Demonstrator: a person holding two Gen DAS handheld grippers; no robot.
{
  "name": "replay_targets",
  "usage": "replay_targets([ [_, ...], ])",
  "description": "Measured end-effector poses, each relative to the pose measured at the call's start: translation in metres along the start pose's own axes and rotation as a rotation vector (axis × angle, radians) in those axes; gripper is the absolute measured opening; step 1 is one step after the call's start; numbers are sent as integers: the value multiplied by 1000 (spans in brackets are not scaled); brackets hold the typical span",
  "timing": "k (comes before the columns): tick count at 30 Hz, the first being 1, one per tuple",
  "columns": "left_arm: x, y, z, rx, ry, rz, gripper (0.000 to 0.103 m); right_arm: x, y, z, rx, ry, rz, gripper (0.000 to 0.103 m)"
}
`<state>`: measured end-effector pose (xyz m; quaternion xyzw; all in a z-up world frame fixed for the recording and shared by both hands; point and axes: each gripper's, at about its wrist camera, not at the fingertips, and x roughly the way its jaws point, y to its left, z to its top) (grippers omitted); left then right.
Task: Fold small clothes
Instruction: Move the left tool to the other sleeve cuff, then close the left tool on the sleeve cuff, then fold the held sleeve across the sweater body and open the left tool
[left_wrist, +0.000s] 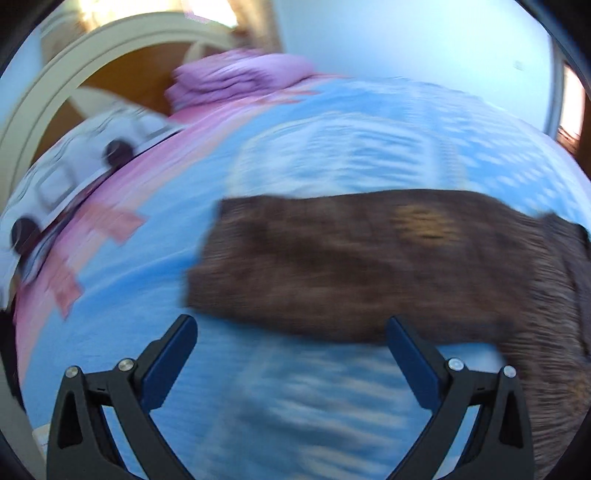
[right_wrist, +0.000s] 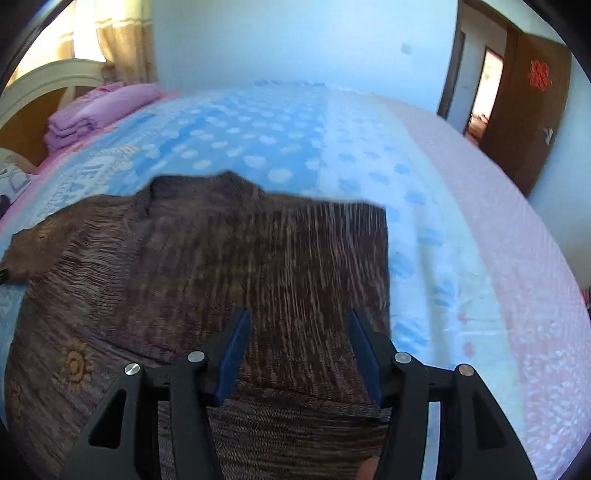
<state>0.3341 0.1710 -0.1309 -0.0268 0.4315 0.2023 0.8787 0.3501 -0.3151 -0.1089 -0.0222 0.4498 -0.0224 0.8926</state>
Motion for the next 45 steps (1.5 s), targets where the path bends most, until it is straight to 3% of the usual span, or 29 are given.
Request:
replay_targets([
  [1, 5, 12, -2, -26, 13, 14, 103, 7, 0, -6, -8, 5, 0, 56],
  [3, 15, 35, -3, -84, 43, 16, 103, 2, 1, -18, -15, -71, -7, 59],
  [7, 28, 61, -4, -186, 79, -16, 102, 0, -6, -21, 14, -64, -2, 67],
  [12, 27, 74, -2, -303, 67, -62, 98, 0, -3, -21, 12, -71, -24, 71],
  [18, 32, 75, 5, -363, 77, -121, 83, 0, -4, -21, 14, -76, -41, 75],
  [23, 40, 64, 13, -353, 71, -154, 79, 0, -4, -22, 15, -80, -48, 77],
  [24, 40, 61, 14, -339, 67, -150, 70, 0, -4, -22, 15, -81, -50, 77],
  [26, 39, 59, 17, -323, 56, -177, 36, 0, -4, -22, 15, -82, -52, 77],
  [27, 39, 60, 18, -324, 66, -199, 14, -1, -4, -22, 17, -83, -51, 77],
  [35, 3, 62, 39, -347, -7, -259, 14, 0, -5, -22, 19, -84, -52, 78],
  [45, -63, 6, 79, -260, -118, -353, 14, -1, -8, -22, 28, -89, -43, 79],
])
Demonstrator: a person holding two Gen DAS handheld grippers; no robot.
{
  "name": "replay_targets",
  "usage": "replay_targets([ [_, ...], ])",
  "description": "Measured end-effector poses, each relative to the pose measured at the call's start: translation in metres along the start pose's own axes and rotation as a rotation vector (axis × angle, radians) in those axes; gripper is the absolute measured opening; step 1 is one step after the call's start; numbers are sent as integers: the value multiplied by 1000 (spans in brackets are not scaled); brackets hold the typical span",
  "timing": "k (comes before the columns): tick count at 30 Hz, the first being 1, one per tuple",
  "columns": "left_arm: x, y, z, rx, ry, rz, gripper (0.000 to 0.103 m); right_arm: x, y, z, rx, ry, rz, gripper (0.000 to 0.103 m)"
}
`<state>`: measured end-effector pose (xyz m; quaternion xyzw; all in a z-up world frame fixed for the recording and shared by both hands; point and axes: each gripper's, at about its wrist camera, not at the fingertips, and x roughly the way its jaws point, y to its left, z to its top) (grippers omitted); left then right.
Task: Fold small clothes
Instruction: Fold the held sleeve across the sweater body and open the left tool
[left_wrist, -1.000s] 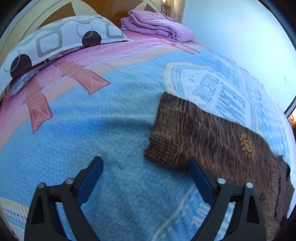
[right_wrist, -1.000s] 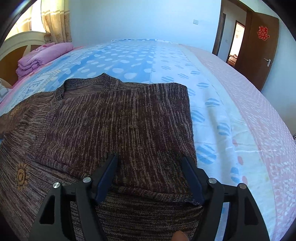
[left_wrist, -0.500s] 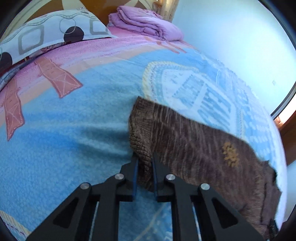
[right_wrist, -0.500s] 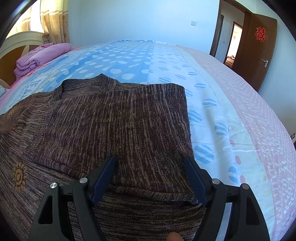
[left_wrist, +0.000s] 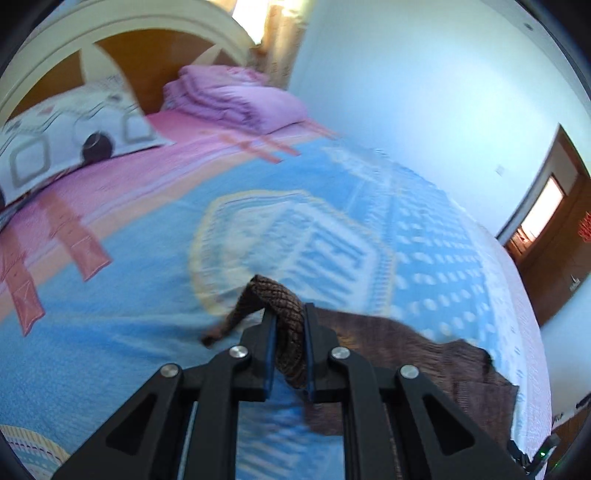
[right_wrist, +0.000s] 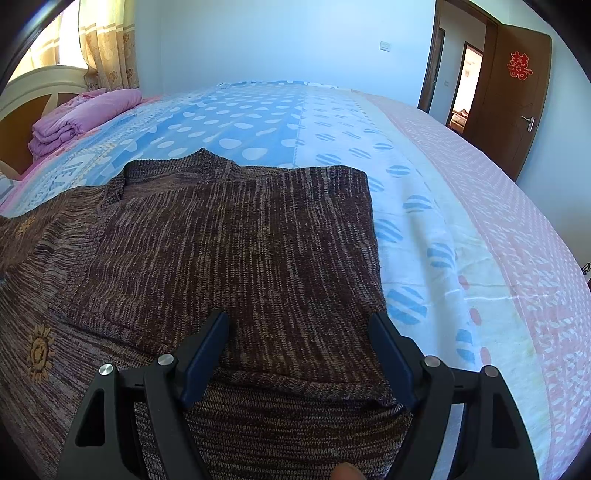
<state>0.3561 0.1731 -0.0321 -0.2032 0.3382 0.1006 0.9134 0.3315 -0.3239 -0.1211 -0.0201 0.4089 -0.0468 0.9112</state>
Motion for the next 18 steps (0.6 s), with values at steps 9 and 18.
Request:
replay_targets([
  [9, -6, -83, -18, 90, 13, -99, 14, -1, -2, -1, 10, -5, 11, 79],
  [18, 28, -192, -116, 242, 62, -135, 15, -2, -2, -1, 13, -8, 12, 79],
])
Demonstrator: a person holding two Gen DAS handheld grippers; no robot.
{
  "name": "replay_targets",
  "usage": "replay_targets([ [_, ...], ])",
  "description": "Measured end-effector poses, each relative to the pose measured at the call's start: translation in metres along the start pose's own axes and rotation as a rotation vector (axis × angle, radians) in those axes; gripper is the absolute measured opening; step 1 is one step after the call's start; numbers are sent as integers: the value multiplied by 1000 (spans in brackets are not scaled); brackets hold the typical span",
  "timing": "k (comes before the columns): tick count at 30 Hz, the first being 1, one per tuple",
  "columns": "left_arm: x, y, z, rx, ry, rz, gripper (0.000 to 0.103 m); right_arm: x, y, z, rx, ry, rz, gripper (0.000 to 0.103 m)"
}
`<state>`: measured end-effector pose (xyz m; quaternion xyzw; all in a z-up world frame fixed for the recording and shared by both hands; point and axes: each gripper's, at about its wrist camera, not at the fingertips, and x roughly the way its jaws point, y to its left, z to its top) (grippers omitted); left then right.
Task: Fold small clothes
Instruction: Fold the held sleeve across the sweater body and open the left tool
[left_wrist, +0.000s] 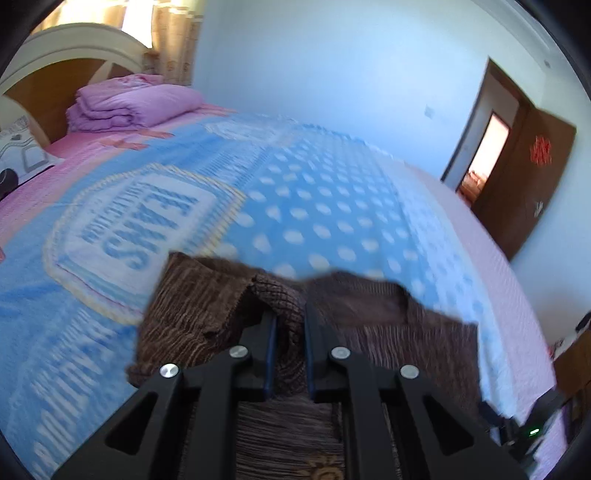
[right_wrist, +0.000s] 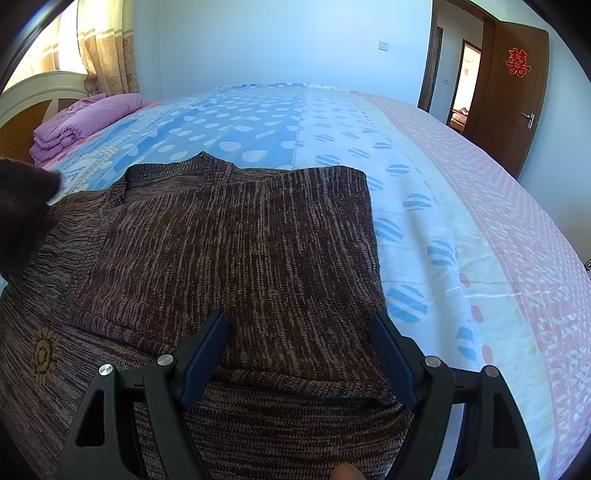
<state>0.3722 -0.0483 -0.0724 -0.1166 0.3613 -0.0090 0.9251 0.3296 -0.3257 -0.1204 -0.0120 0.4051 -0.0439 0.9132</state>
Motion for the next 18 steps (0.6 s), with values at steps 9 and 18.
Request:
replay_targets([
  [9, 19, -47, -62, 261, 62, 79, 61, 0, -4, 0, 23, -3, 25, 80],
  [18, -23, 61, -61, 340, -56, 472, 84, 0, -2, 2, 11, 3, 19, 80],
])
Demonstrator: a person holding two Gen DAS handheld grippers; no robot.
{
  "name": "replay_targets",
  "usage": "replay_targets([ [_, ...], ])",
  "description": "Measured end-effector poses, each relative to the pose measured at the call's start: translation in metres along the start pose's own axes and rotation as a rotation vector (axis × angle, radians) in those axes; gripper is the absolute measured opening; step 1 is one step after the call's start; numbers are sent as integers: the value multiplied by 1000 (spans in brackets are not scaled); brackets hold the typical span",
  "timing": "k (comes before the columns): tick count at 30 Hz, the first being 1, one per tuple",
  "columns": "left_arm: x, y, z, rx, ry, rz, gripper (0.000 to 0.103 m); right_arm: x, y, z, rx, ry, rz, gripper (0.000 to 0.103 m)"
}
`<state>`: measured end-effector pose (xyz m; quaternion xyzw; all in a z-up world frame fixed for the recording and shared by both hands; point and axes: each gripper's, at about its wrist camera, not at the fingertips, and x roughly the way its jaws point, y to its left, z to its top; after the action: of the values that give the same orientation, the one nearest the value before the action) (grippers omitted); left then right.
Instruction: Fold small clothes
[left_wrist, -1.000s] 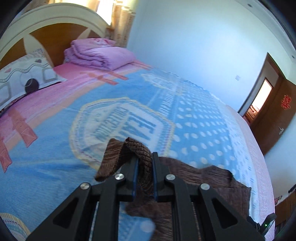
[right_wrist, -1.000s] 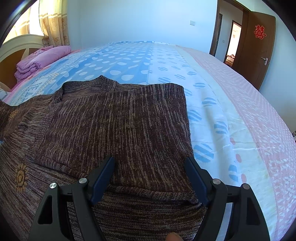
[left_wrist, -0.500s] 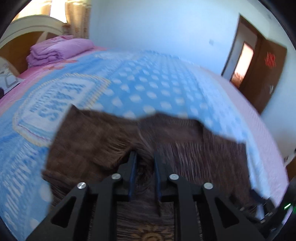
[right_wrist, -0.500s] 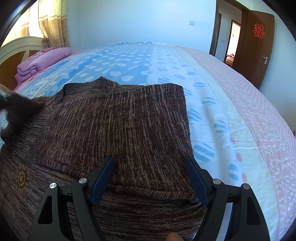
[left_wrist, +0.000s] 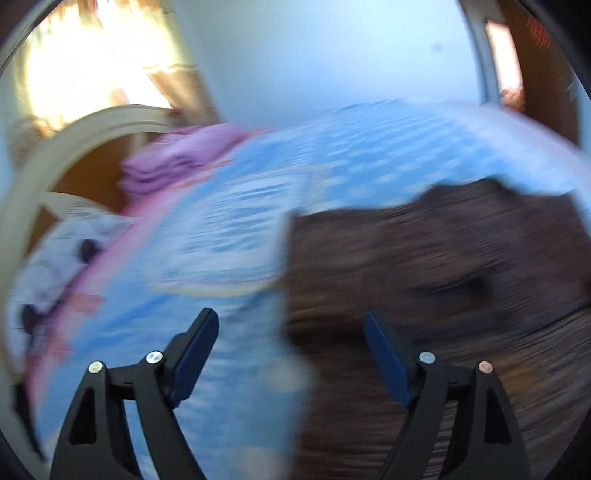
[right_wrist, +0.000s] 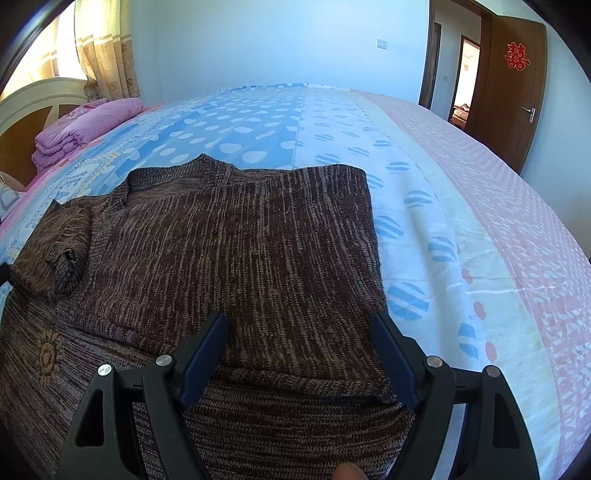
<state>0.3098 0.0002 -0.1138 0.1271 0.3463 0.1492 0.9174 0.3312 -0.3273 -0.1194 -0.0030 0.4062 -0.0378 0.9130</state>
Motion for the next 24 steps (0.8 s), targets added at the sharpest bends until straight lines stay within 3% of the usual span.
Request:
replay_targets([
  [2, 18, 9, -7, -12, 54, 3, 84, -4, 1, 4, 9, 6, 9, 80],
  [5, 41, 16, -9, -53, 135, -67, 87, -31, 19, 17, 21, -59, 69, 80],
  [7, 43, 14, -6, -47, 139, -36, 102, -47, 56, 29, -77, -80, 137, 80],
  [9, 47, 15, -5, -62, 148, -18, 103, -53, 100, 36, -210, -89, 165, 74],
  [12, 48, 22, -10, -105, 156, -39, 103, -36, 152, 41, -347, -53, 191, 59],
  [16, 45, 29, -18, -135, 157, -60, 103, 3, 191, 43, -419, 15, 181, 58],
  [18, 50, 30, -17, -149, 168, -80, 103, 17, 204, 40, -487, 18, 119, 33],
  [19, 52, 30, -17, -153, 171, -86, 103, 21, 205, 41, -493, 24, 115, 13],
  [22, 53, 33, -18, -168, 173, -104, 103, 11, 188, 50, -410, 23, 199, 6],
  [24, 54, 34, -18, -179, 178, -115, 103, -1, 169, 59, -293, 36, 311, 6],
])
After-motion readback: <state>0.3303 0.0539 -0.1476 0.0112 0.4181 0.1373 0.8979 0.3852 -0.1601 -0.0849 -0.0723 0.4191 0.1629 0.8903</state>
